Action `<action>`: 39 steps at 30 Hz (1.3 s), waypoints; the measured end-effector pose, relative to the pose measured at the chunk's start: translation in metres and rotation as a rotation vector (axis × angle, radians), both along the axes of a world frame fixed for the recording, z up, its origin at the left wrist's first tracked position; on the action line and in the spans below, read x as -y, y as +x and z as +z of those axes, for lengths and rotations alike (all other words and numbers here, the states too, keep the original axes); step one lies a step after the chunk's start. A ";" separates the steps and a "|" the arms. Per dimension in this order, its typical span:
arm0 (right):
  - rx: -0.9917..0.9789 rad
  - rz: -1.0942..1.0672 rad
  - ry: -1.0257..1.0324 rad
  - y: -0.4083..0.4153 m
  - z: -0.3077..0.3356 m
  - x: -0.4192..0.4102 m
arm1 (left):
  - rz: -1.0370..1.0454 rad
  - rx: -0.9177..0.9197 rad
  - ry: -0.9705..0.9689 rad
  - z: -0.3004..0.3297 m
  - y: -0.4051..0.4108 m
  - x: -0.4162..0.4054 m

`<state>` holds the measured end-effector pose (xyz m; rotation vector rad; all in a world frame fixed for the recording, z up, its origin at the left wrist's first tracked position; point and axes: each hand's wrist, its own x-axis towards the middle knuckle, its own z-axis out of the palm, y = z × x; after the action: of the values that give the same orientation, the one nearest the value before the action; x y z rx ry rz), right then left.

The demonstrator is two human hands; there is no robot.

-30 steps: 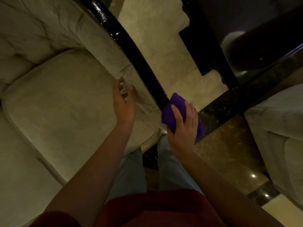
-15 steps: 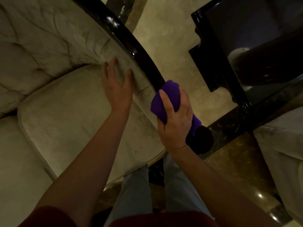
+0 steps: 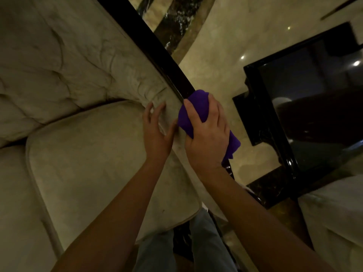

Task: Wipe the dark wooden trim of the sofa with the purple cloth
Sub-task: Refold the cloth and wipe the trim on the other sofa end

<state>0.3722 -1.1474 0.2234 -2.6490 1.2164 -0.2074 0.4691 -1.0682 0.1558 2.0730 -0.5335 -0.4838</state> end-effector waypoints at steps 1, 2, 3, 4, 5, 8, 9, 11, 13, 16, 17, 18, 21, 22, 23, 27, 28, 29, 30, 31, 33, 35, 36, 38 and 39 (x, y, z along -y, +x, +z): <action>-0.019 0.006 0.001 0.009 0.002 0.003 | 0.022 0.007 -0.013 0.000 0.006 -0.001; -0.033 0.007 0.004 0.018 0.004 0.007 | 0.045 0.029 -0.019 0.000 0.013 -0.002; -0.047 0.008 0.007 0.028 0.005 0.010 | 0.066 0.060 -0.020 0.001 0.022 -0.002; -0.060 0.012 0.011 0.036 0.006 0.012 | 0.083 0.097 -0.021 0.002 0.032 -0.001; -0.072 0.020 0.017 0.045 0.007 0.015 | 0.095 0.138 -0.022 0.004 0.043 0.001; -0.097 0.036 0.005 0.069 0.007 0.022 | 0.104 0.249 -0.045 0.008 0.083 0.011; -0.101 0.037 -0.009 0.076 0.006 0.025 | 0.103 0.279 -0.051 0.009 0.096 0.015; -0.108 0.042 -0.028 0.091 0.003 0.028 | 0.111 0.334 -0.046 0.010 0.115 0.021; -0.120 0.052 -0.040 0.107 0.000 0.032 | 0.127 0.390 -0.034 0.009 0.130 0.022; -0.081 0.057 -0.066 0.137 -0.004 0.039 | 0.145 0.474 -0.042 0.011 0.152 0.016; -0.054 0.050 -0.074 0.147 -0.004 0.042 | 0.151 0.501 -0.049 0.014 0.161 0.014; -0.029 0.044 -0.079 0.158 -0.005 0.045 | 0.160 0.531 -0.054 0.018 0.172 0.012; 0.030 0.053 -0.086 0.185 -0.007 0.050 | 0.187 0.641 -0.054 0.032 0.210 0.011; 0.050 0.066 -0.088 0.192 -0.007 0.052 | 0.197 0.679 -0.047 0.036 0.224 0.012; 0.072 0.080 -0.092 0.199 -0.007 0.053 | 0.204 0.707 -0.032 0.040 0.237 0.014; 0.193 0.107 -0.099 0.246 0.001 0.060 | 0.212 0.750 0.116 0.045 0.266 0.024; 0.232 0.113 -0.095 0.259 0.004 0.062 | 0.208 0.751 0.129 0.043 0.266 0.027; 0.271 0.125 -0.090 0.271 0.007 0.064 | 0.207 0.749 0.129 0.040 0.266 0.029; 0.305 0.139 -0.083 0.280 0.009 0.067 | 0.209 0.745 0.120 0.038 0.266 0.031; 0.328 0.153 -0.078 0.286 0.010 0.068 | 0.209 0.745 0.110 0.035 0.266 0.032; 0.350 0.170 -0.074 0.292 0.013 0.070 | 0.207 0.751 0.104 0.031 0.267 0.032; 0.364 0.171 -0.065 0.301 0.019 0.070 | 0.216 0.754 0.106 0.029 0.269 0.032; 0.376 0.171 -0.065 0.308 0.023 0.070 | 0.217 0.746 0.102 0.029 0.269 0.032; 0.416 0.192 -0.083 0.327 0.034 0.072 | 0.209 0.743 0.104 0.029 0.268 0.032; 0.434 0.213 -0.101 0.337 0.040 0.072 | 0.204 0.744 0.117 0.029 0.268 0.031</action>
<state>0.7089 -1.2196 0.2629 -2.5970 0.7984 -0.7748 0.7374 -1.0994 0.1845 2.3612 -0.7137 0.4122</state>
